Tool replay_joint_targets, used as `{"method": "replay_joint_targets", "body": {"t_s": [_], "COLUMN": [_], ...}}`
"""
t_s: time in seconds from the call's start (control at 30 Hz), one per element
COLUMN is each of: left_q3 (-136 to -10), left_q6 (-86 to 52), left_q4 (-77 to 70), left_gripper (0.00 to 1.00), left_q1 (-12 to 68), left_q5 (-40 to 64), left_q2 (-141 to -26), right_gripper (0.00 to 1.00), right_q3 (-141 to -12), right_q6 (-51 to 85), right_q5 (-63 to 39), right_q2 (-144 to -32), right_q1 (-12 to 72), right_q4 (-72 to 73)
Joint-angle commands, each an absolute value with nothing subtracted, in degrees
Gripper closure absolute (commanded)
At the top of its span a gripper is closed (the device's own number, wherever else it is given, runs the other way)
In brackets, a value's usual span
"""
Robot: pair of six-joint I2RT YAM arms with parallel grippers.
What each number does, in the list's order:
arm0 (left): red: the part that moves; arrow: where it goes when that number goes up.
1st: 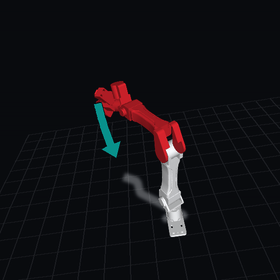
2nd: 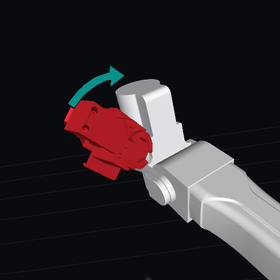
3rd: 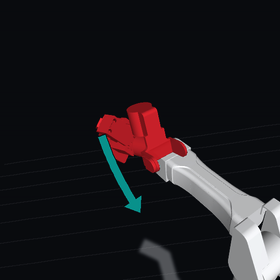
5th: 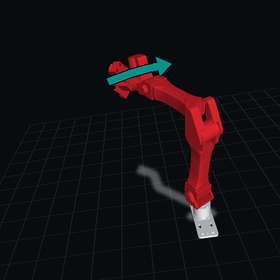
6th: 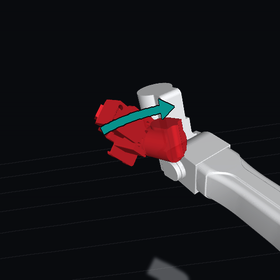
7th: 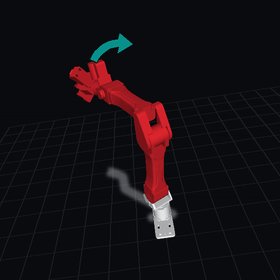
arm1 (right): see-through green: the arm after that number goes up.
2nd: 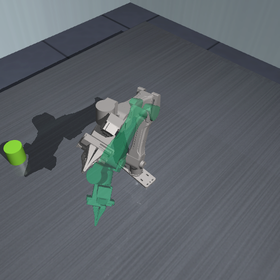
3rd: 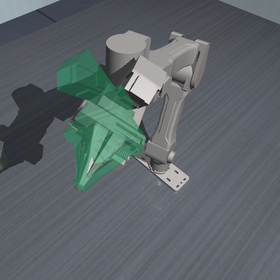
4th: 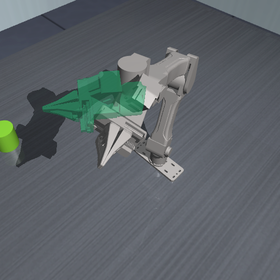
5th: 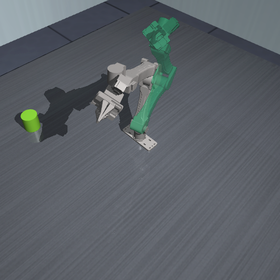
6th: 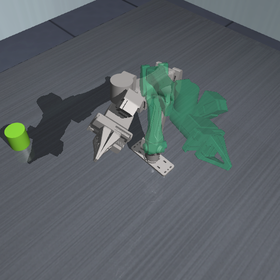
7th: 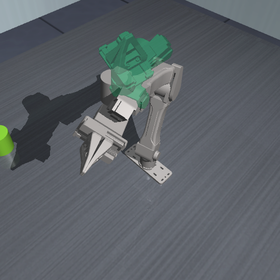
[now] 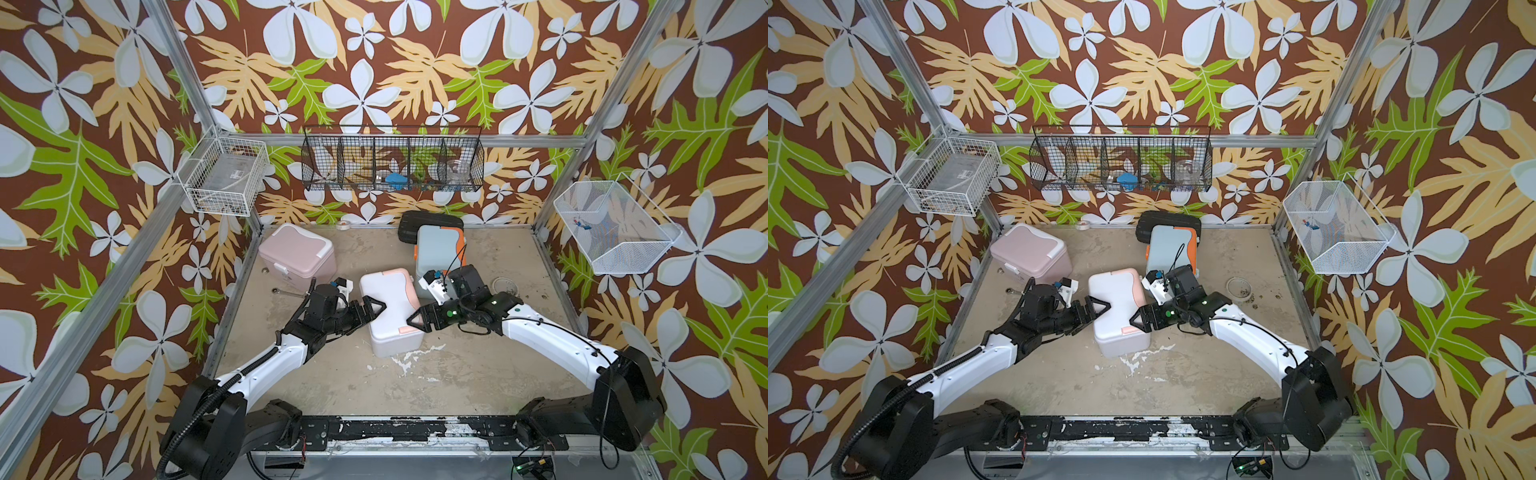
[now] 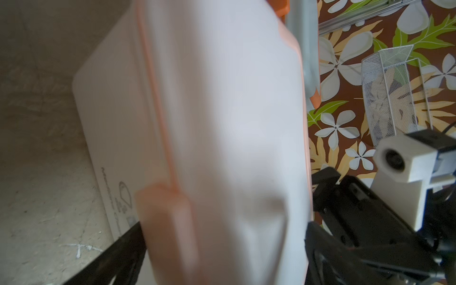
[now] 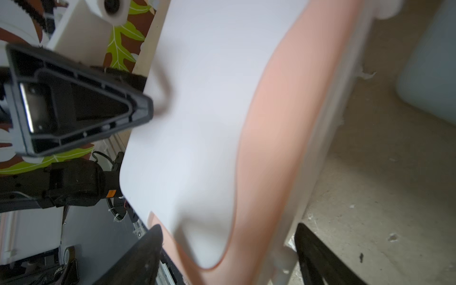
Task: Open first aid kits and take out gauze
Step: Adjust the first aid kit at the center of the board.
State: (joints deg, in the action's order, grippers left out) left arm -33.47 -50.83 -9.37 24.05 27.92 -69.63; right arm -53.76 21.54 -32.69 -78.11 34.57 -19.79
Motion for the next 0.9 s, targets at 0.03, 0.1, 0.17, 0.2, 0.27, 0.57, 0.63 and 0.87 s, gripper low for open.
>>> {"method": "replay_joint_targets", "body": {"t_s": [0.03, 0.1, 0.17, 0.2, 0.27, 0.57, 0.63, 0.87], "left_q3": [-32.96, -31.90, -30.35, -29.31, -27.43, -21.37, -21.64, -21.34], "left_q6": [-52.90, -53.73, -55.05, -55.86, -57.25, -65.21, -65.24, -61.00], "left_q4": [-16.97, -17.31, -18.20, -18.82, -19.33, -26.08, -26.38, -22.60], "left_gripper": [0.02, 0.02, 0.02, 0.02, 0.02, 0.02, 0.03, 0.00], "left_q1": [24.29, 25.15, 26.29, 26.80, 27.75, 36.05, 37.47, 33.14], "left_q5": [34.18, 34.71, 35.13, 35.40, 35.21, 32.80, 32.95, 31.36], "left_q2": [-70.36, -69.43, -68.12, -67.34, -65.69, -60.96, -61.54, -59.25], "right_gripper": [0.17, 0.17, 0.16, 0.15, 0.12, 0.06, 0.06, 0.07], "right_q3": [-50.65, -48.70, -48.00, -47.82, -47.90, -46.65, -47.05, -48.84], "right_q6": [25.14, 26.79, 27.11, 27.12, 27.12, 27.61, 27.13, 25.15], "right_q5": [-34.97, -32.75, -28.77, -26.53, -22.60, -21.70, -22.47, -22.64], "right_q2": [-73.54, -69.97, -67.35, -66.39, -65.25, -63.80, -64.19, -66.79], "right_q1": [37.93, 38.10, 38.08, 38.06, 37.73, 31.02, 30.42, 29.95], "right_q4": [-17.42, -17.88, -19.97, -21.41, -23.82, -23.26, -22.94, -23.38]}}
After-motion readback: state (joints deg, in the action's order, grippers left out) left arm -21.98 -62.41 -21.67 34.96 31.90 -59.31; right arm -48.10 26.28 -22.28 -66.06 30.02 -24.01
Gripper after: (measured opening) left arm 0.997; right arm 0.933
